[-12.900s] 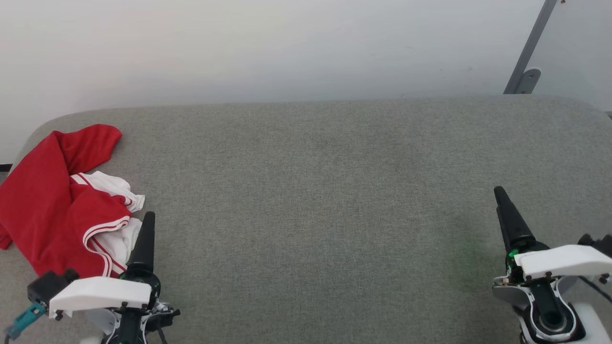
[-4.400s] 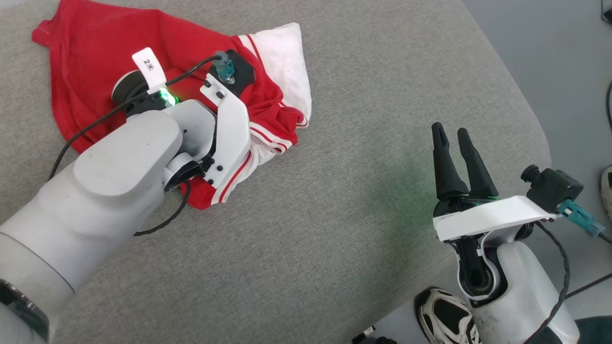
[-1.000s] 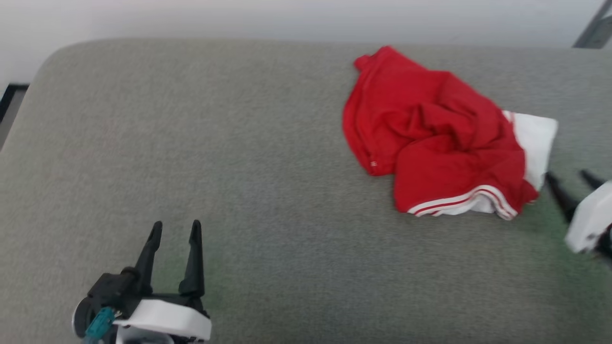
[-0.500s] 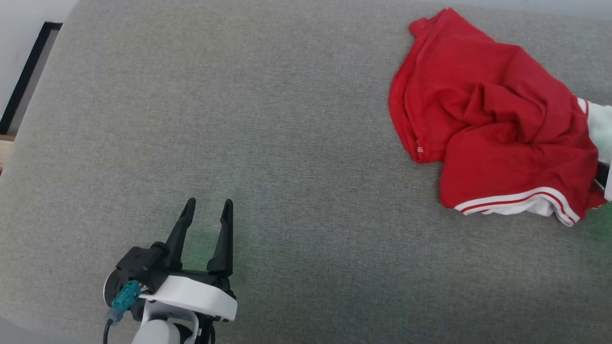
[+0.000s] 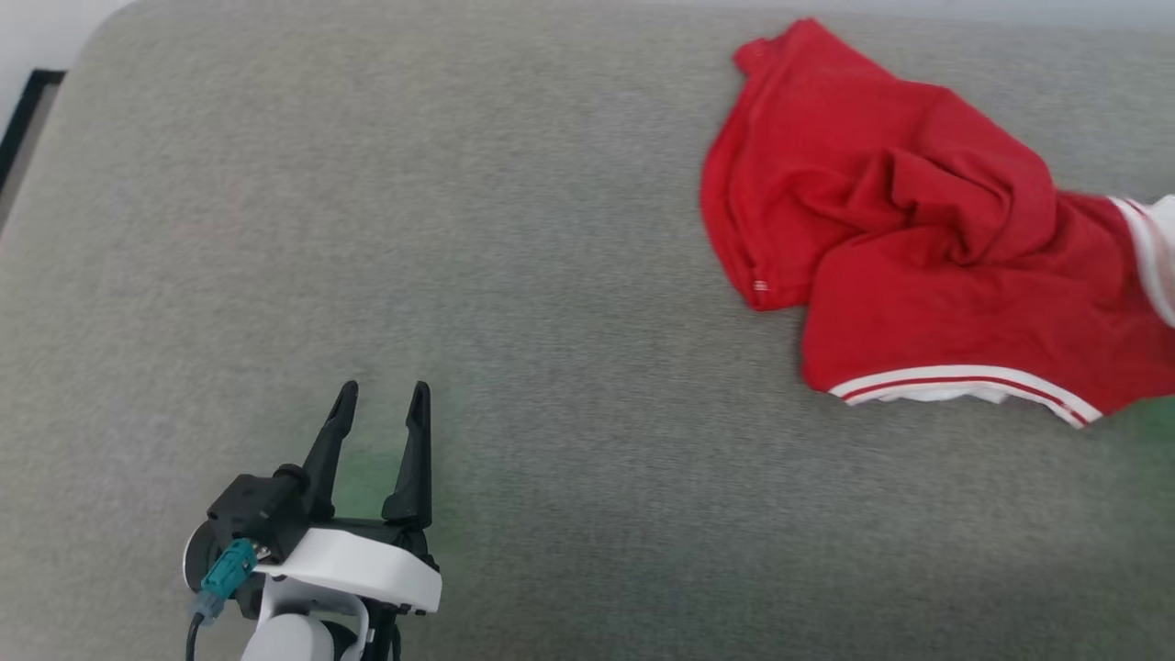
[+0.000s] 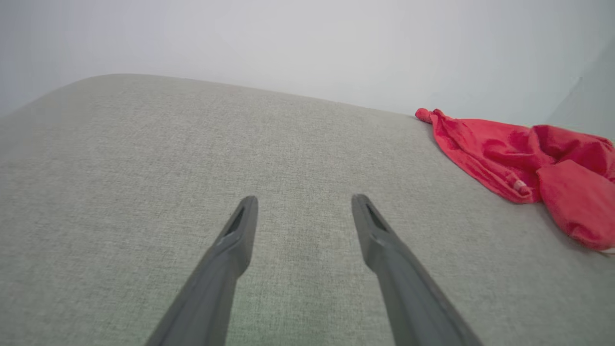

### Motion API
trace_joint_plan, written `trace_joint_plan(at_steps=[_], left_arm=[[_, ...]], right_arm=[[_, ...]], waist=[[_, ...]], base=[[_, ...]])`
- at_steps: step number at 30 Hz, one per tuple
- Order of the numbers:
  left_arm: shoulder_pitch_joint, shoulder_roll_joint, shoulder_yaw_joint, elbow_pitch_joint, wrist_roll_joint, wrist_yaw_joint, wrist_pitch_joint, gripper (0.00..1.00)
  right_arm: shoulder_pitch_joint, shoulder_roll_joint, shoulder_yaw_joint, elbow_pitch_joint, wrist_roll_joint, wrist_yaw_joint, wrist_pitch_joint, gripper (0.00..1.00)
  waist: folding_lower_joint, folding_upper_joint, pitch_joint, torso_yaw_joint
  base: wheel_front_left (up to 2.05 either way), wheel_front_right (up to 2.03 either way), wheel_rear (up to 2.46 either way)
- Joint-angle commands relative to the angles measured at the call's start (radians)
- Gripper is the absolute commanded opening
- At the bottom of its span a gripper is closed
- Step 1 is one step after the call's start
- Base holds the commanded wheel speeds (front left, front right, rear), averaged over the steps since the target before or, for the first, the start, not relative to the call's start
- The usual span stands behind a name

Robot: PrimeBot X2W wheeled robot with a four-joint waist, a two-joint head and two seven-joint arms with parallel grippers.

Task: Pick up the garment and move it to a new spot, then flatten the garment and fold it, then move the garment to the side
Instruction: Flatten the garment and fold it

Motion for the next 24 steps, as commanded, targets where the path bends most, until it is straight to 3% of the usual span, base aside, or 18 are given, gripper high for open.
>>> trace_joint_plan(at_steps=[1,9,17,22,23,24], left_arm=[[-0.012,0.0,0.003,-0.001,0.001,0.001,-0.002,1.0],[-0.022,-0.001,0.002,0.003,0.018,0.001,-0.002,1.0],[-0.026,0.0,0.0,0.008,0.028,0.001,-0.002,1.0],[-0.03,0.0,-0.007,0.015,0.035,0.001,-0.002,1.0],[-0.032,0.0,-0.011,0.017,0.036,0.001,-0.002,1.0],[-0.034,0.0,-0.014,0.017,0.037,0.001,-0.002,1.0]], right_arm=[[0.011,-0.011,-0.011,0.007,0.006,-0.002,-0.013,0.0],[0.101,-0.135,-0.203,0.113,-0.015,-0.002,-0.151,0.0],[0.151,-0.205,-0.375,0.252,-0.103,-0.002,-0.266,0.0],[0.119,-0.151,-0.396,0.293,-0.17,-0.001,-0.308,0.0],[0.113,-0.14,-0.4,0.289,-0.172,-0.001,-0.323,0.25],[0.11,-0.126,-0.406,0.285,-0.172,-0.001,-0.339,1.0]], waist=[[0.0,0.0,-0.006,-0.018],[0.0,0.0,-0.009,-0.08],[0.0,0.0,-0.001,-0.111],[0.0,0.0,-0.008,-0.123],[0.0,0.0,-0.011,-0.127],[0.0,0.0,-0.013,-0.131]], base=[[0.0,0.0,0.0],[0.0,0.0,0.0],[0.0,0.0,0.0],[0.0,0.0,0.0],[0.0,0.0,0.0],[0.0,0.0,0.0]])
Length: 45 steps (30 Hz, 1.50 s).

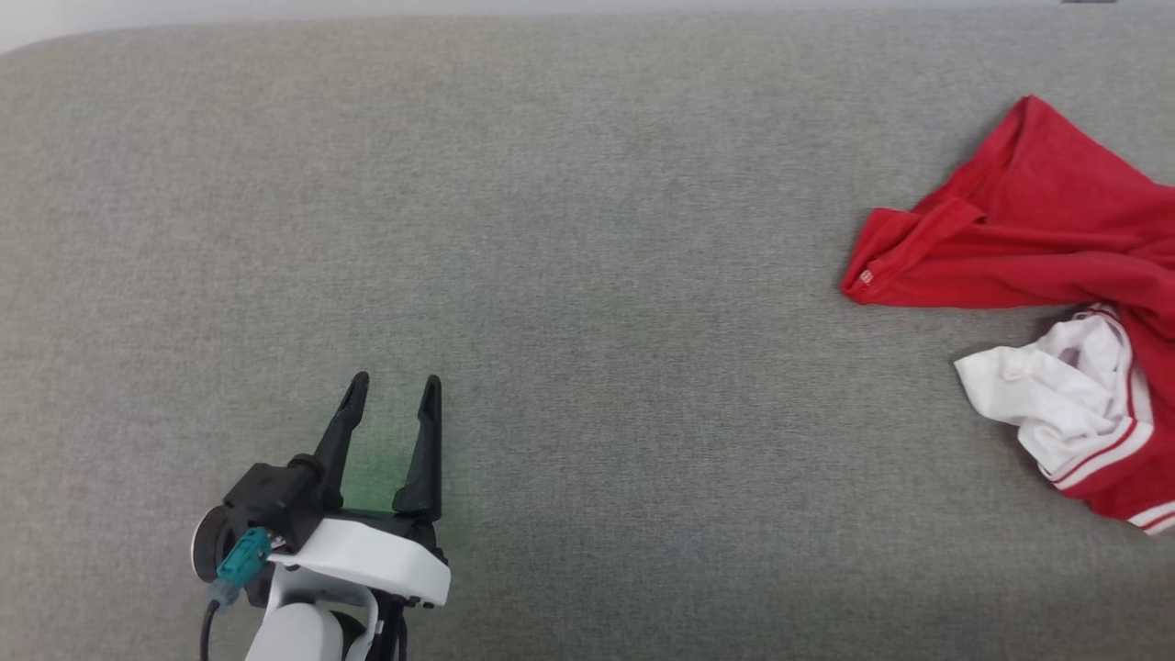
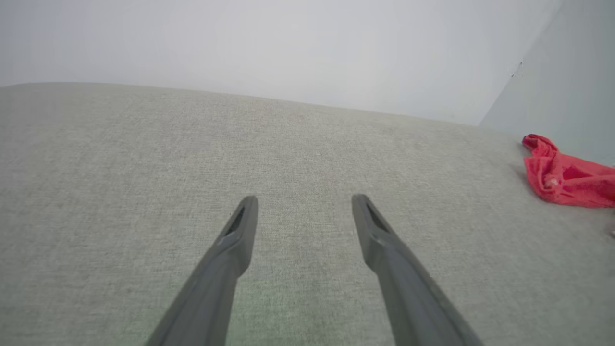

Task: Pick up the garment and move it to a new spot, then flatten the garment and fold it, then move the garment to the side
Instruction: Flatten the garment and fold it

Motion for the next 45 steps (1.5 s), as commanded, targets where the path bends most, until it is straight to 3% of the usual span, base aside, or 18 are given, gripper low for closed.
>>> trace_joint_plan(at_steps=[1,7,12,18,22,25,29,37,45], left_arm=[[-0.017,0.001,-0.006,0.001,0.005,0.001,-0.002,1.0],[-0.057,0.055,-0.053,-0.022,-0.017,0.001,-0.002,1.0],[-0.167,0.173,-0.155,-0.056,-0.054,0.001,-0.002,1.0],[-0.319,0.283,-0.422,-0.062,-0.18,0.001,0.061,1.0],[-0.497,0.378,-0.713,-0.067,-0.426,0.002,0.311,1.0],[-0.628,0.391,-0.854,-0.032,-0.621,0.001,0.519,1.0],[-0.77,0.363,-0.952,0.063,-0.76,0.001,0.66,1.0],[-0.96,0.271,-1.076,0.33,-0.853,0.002,0.734,1.0],[-1.02,0.247,-1.151,0.517,-0.879,0.002,0.725,1.0]], right_arm=[[-0.015,0.02,-0.015,-0.007,0.003,-0.001,-0.033,1.0],[0.005,0.056,-0.034,-0.045,-0.018,-0.001,-0.153,1.0],[0.037,0.133,0.01,-0.192,0.002,-0.001,-0.27,1.0],[0.094,0.227,0.082,-0.341,0.036,-0.001,-0.297,1.0],[0.131,0.276,0.115,-0.434,0.044,-0.001,-0.282,1.0],[0.154,0.308,0.13,-0.496,0.048,-0.001,-0.269,1.0],[0.168,0.351,0.153,-0.564,0.054,-0.001,-0.257,1.0],[0.167,0.438,0.197,-0.614,0.066,-0.001,-0.279,1.0],[0.168,0.488,0.248,-0.573,0.084,-0.001,-0.326,1.0]], waist=[[0.0,0.0,-0.007,-0.01],[0.0,0.0,-0.027,-0.047],[0.0,0.0,-0.045,-0.118],[0.0,0.0,-0.067,-0.2],[0.0,0.0,-0.067,-0.264],[0.0,0.0,-0.061,-0.307],[0.0,0.0,-0.023,-0.378],[0.0,0.0,0.071,-0.52],[0.0,0.0,0.117,-0.613]], base=[[0.0,0.0,0.0],[0.0,0.0,0.0],[0.0,0.0,0.0],[0.0,0.0,0.0],[0.0,0.0,0.0],[0.0,0.0,0.0],[0.0,0.0,0.0],[0.0,0.0,0.0],[0.0,0.0,0.0]])
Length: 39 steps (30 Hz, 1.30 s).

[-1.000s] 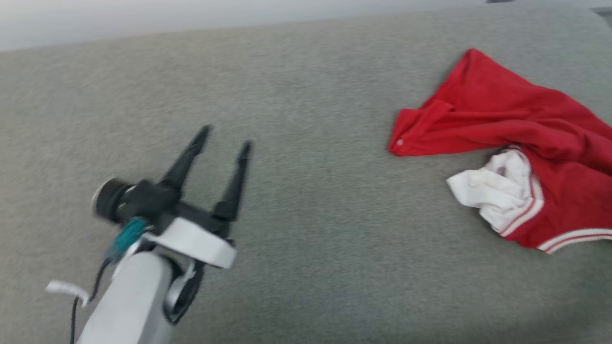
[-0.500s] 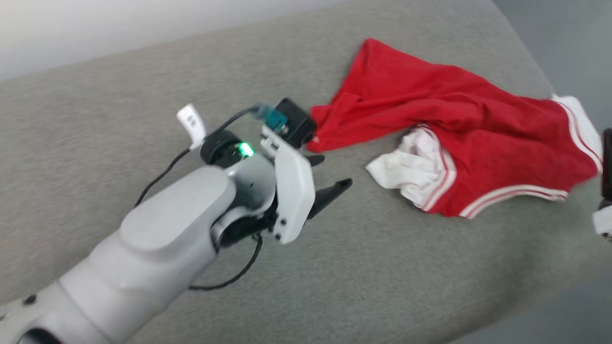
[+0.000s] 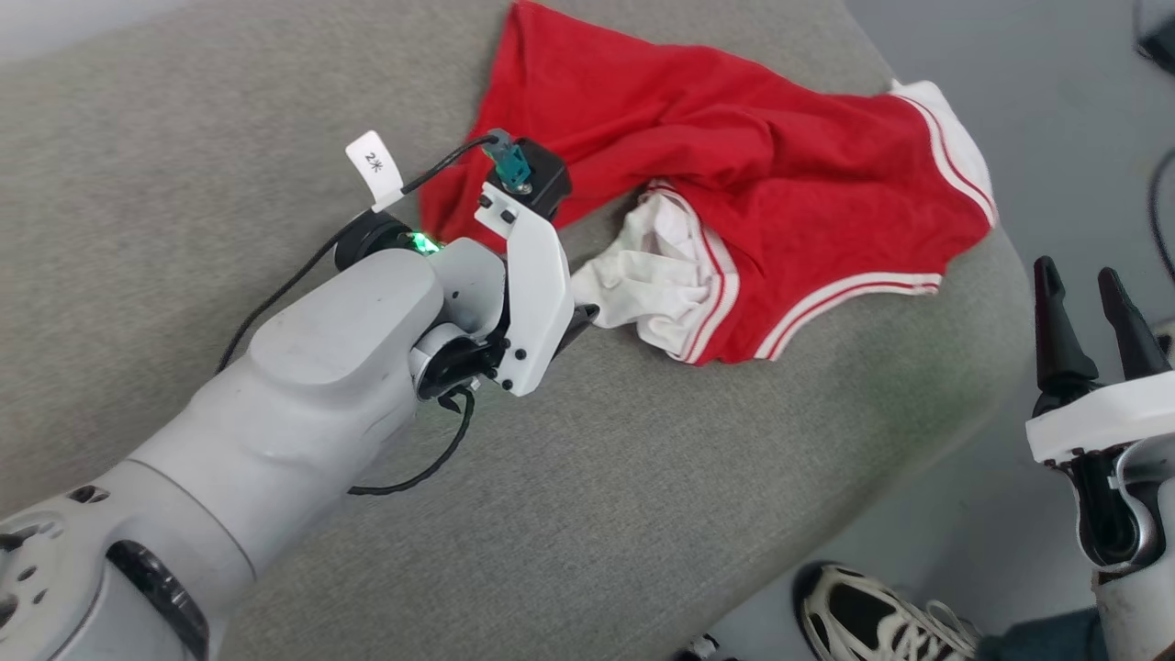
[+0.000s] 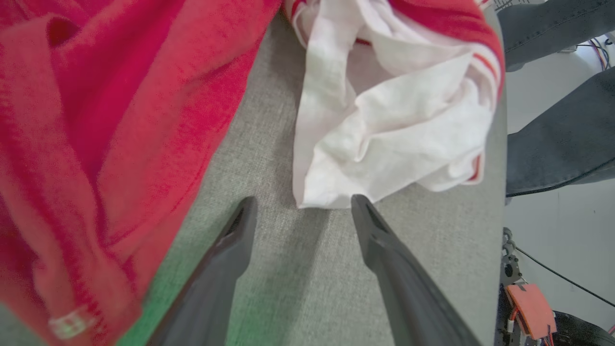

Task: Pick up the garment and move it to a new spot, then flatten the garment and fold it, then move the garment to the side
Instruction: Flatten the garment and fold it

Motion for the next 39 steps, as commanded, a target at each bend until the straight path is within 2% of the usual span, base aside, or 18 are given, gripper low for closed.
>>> trace_joint_plan(at_steps=[1,6,7,8,9,10,16,20,23,25,32,36,39], left_arm=[[-0.011,-0.008,-0.005,0.016,-0.018,0.003,0.005,1.0],[0.002,-0.016,-0.022,0.026,-0.07,0.003,0.032,1.0],[0.001,-0.015,-0.024,0.024,-0.078,0.003,0.033,0.74],[0.001,-0.015,-0.026,0.022,-0.084,0.003,0.034,0.44],[0.0,-0.014,-0.027,0.019,-0.091,0.003,0.028,0.05],[-0.001,-0.014,-0.027,0.019,-0.097,0.003,0.024,0.0],[-0.02,-0.015,-0.025,0.019,-0.122,0.003,-0.026,0.0],[-0.031,-0.016,-0.026,0.007,-0.141,0.003,-0.096,0.0],[-0.022,0.015,-0.027,-0.022,-0.132,0.003,-0.184,0.0],[0.006,0.05,-0.023,-0.044,-0.15,0.003,-0.25,0.0],[0.096,0.231,0.007,-0.08,-0.189,0.003,-0.44,0.0],[0.168,0.328,0.032,-0.095,-0.235,0.003,-0.512,0.0],[0.228,0.379,0.043,-0.094,-0.257,0.003,-0.543,0.0]], right_arm=[[0.006,0.009,0.0,0.008,0.009,0.0,-0.012,1.0],[0.016,0.008,-0.005,0.027,0.021,0.0,-0.033,1.0],[0.015,0.008,-0.004,0.03,0.023,0.0,-0.037,1.0],[0.013,0.009,-0.003,0.033,0.025,0.0,-0.038,1.0],[0.009,0.011,0.0,0.034,0.026,0.0,-0.038,1.0],[0.005,0.012,0.005,0.034,0.026,0.0,-0.038,1.0],[-0.022,0.007,0.035,0.029,0.024,0.0,-0.03,1.0],[-0.021,-0.013,0.035,0.019,0.02,0.0,-0.029,1.0],[-0.008,-0.027,0.03,0.002,0.014,0.0,-0.018,1.0],[0.001,-0.034,0.026,-0.011,0.009,0.0,-0.007,1.0],[0.042,-0.059,-0.012,-0.078,-0.019,0.0,0.05,1.0],[0.065,-0.069,-0.035,-0.131,-0.038,0.0,0.095,1.0],[0.081,-0.074,-0.052,-0.171,-0.056,0.0,0.131,1.0]], waist=[[0.0,-0.0001,0.028,-0.028],[0.0,-0.0001,0.037,-0.029],[0.0,-0.0001,0.037,-0.029],[0.0,-0.0001,0.037,-0.029],[0.0,-0.0001,0.037,-0.029],[0.0,-0.0001,0.037,-0.029],[0.0,-0.0001,0.031,-0.028],[0.0,-0.0001,0.016,0.018],[0.0,-0.0001,-0.007,0.068],[0.0,-0.0001,-0.025,0.108],[0.0,-0.0001,-0.085,0.264],[0.0,-0.0001,-0.112,0.355],[0.0,-0.0001,-0.125,0.415]], base=[[0.0,0.0,0.0],[0.0,0.0,0.0],[0.0,0.0,0.0],[0.0,0.0,0.0],[0.0,0.0,0.0],[0.0,0.0,0.0],[0.0,0.0,0.0],[0.0,0.0,0.0],[0.0,0.0,0.0],[0.0,0.0,0.0],[0.0,0.0,0.0],[0.0,0.0,0.0],[0.0,0.0,0.0]])
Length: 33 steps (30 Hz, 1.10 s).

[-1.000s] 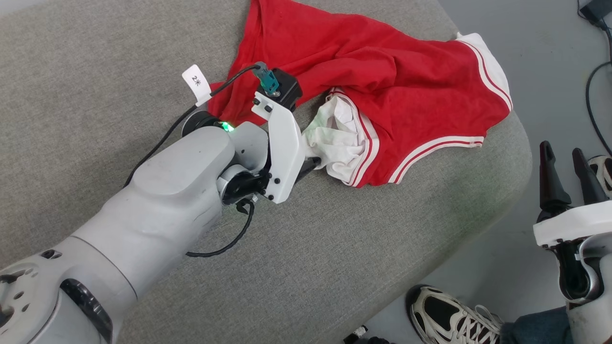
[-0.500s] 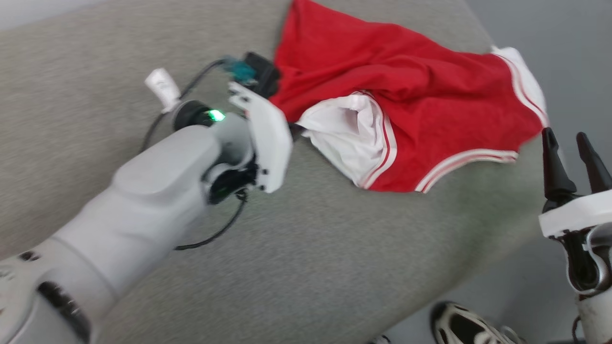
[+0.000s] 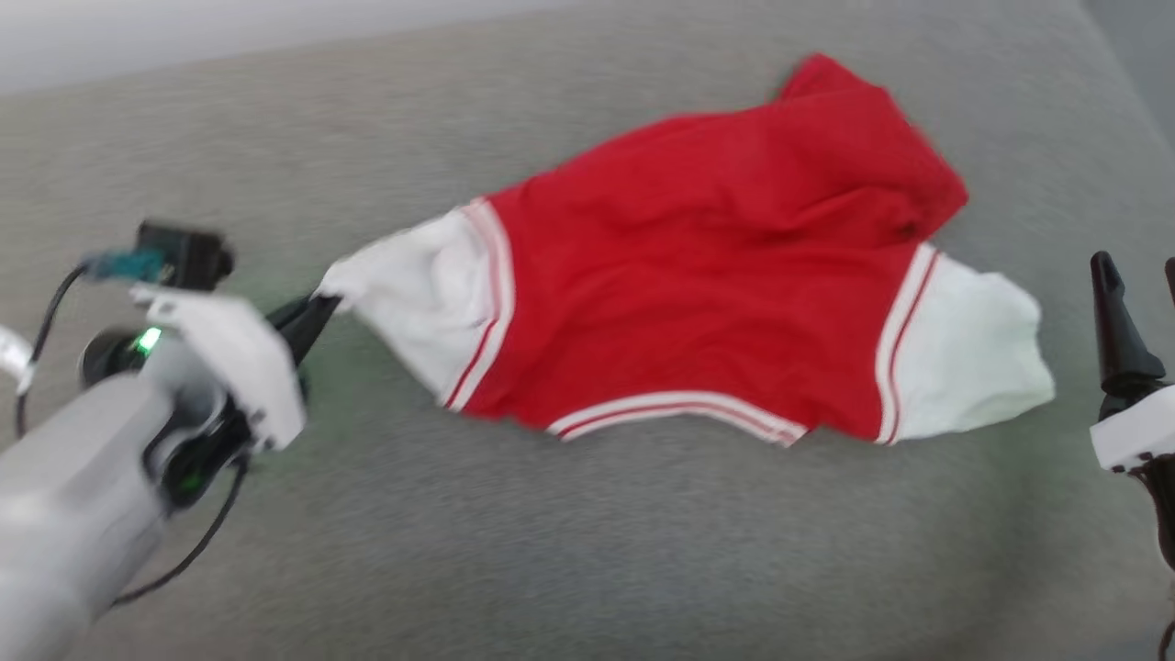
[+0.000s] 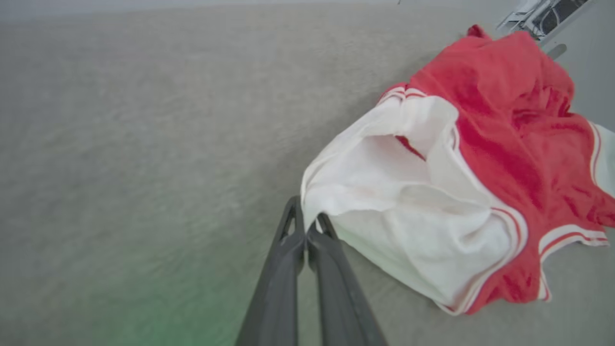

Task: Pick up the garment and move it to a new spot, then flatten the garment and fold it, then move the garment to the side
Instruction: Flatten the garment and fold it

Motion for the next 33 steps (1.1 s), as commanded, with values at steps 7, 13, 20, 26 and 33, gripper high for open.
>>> trace_joint_plan(at_steps=[7,13,20,26,33], left_arm=[[0.123,0.07,-0.034,0.06,0.045,0.04,0.002,0.0],[0.152,0.038,-0.022,0.114,0.013,0.033,-0.009,0.0],[0.167,0.007,-0.014,0.169,0.001,0.019,-0.028,0.44],[0.187,0.003,0.01,0.184,-0.012,0.016,-0.105,1.0],[0.247,-0.009,0.125,0.138,0.046,0.106,-0.195,1.0]], right_arm=[[0.031,-0.003,-0.011,-0.098,-0.039,0.0,0.089,1.0],[0.038,0.003,-0.01,-0.14,-0.053,0.0,0.132,1.0],[0.054,0.003,-0.002,-0.172,-0.065,0.0,0.16,1.0],[0.062,-0.013,0.024,-0.195,-0.078,0.0,0.182,1.0],[0.11,-0.107,0.129,-0.251,-0.088,0.0,0.274,1.0]], waist=[[0.0,0.0,-0.057,0.185],[0.0,0.0,-0.066,0.215],[0.0,0.0,-0.07,0.208],[0.0,0.0,-0.079,0.2],[0.0,0.0,-0.088,0.227]], base=[[0.0,0.0,0.0],[0.0,0.0,0.0],[0.0,0.0,0.0],[0.0,0.0,0.0],[0.0,0.0,0.0]])
